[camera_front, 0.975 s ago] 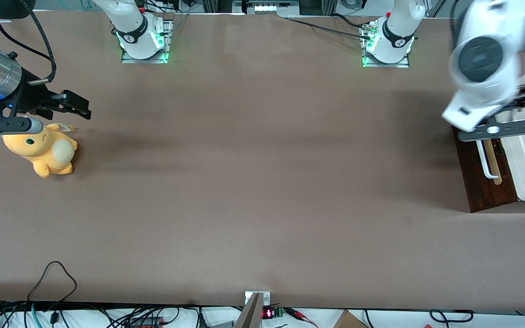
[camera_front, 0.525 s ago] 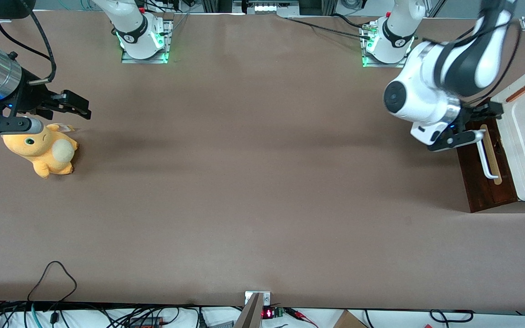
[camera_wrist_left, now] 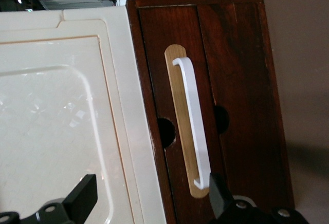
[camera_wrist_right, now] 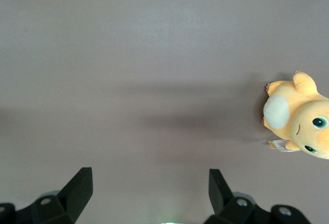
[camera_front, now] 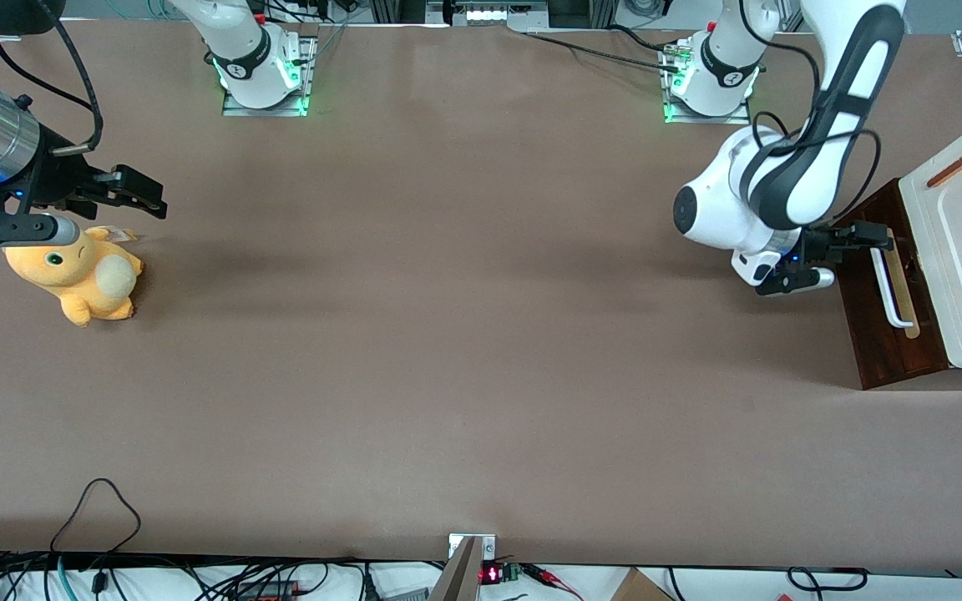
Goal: Open lower drawer with left arm only
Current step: 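Swing the left gripper out and down toward the drawer's white handle, then align the open left gripper on the white handle and close it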
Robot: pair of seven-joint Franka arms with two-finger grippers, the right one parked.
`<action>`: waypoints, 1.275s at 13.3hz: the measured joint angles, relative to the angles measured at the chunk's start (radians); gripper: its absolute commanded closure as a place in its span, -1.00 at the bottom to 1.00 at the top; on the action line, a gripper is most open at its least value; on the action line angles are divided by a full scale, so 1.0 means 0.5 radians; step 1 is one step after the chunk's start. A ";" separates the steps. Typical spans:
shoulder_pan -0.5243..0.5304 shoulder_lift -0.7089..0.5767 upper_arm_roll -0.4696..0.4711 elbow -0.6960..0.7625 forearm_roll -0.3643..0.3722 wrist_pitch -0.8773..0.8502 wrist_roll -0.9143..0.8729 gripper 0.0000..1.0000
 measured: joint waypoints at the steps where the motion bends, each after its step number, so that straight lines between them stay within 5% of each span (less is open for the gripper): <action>1: 0.002 0.035 0.036 0.003 0.047 0.001 -0.007 -0.89; 16: 0.026 0.285 0.237 -0.069 0.371 0.160 -0.353 -0.69; 17: 0.026 0.285 0.245 -0.070 0.371 0.147 -0.354 -0.47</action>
